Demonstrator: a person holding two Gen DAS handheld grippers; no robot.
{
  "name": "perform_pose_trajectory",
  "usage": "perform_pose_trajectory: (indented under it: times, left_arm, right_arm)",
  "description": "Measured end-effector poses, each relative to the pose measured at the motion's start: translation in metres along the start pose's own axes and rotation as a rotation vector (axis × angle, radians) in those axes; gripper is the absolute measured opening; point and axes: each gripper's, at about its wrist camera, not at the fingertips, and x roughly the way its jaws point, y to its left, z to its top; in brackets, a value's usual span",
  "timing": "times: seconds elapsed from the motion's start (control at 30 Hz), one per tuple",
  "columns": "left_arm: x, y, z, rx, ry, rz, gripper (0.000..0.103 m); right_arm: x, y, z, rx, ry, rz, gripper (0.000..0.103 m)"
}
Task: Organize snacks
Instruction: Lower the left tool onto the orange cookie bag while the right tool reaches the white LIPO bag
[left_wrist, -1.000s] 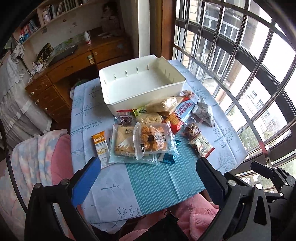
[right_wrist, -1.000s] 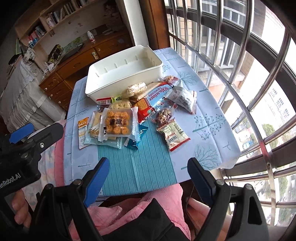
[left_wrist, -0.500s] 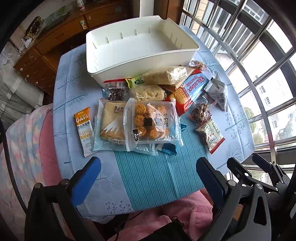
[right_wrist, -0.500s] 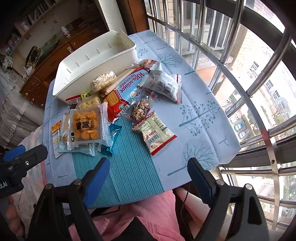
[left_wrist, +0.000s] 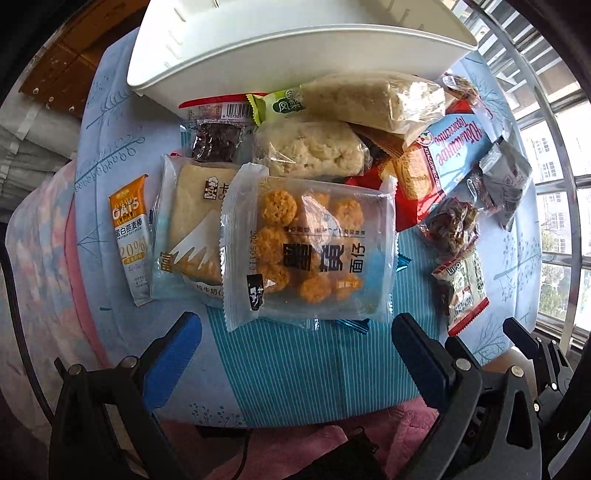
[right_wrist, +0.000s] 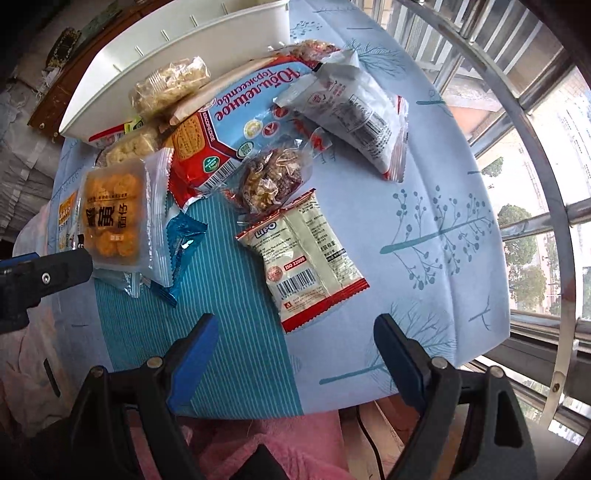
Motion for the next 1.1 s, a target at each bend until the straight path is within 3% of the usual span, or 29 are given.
perform_pose_trajectory:
  times: [0.4,0.63,0.7,1.1]
  left_arm:
    - [0.035,-0.007,0.031,-0.063,0.118,0.041,0.102]
    - [0.049,-0.001,0.044,-0.096,0.141,0.029,0.103]
    - [0.053,-0.002,0.048,-0.091,0.14,0.031,0.103]
    - [0.066,-0.004,0.065,-0.126,0.165,0.041,0.103]
  right_arm:
    - [0.046,-0.009,0.032,-0.077,0.13,0.041,0.087]
    - [0.065,-0.021,0.064,-0.094,0.166,0.033,0.086]
    - [0.075,-0.024,0.08,-0.098,0.172,0.029,0.078]
    - [0.106,-0.025,0.091,-0.113,0.141,-0.001,0.067]
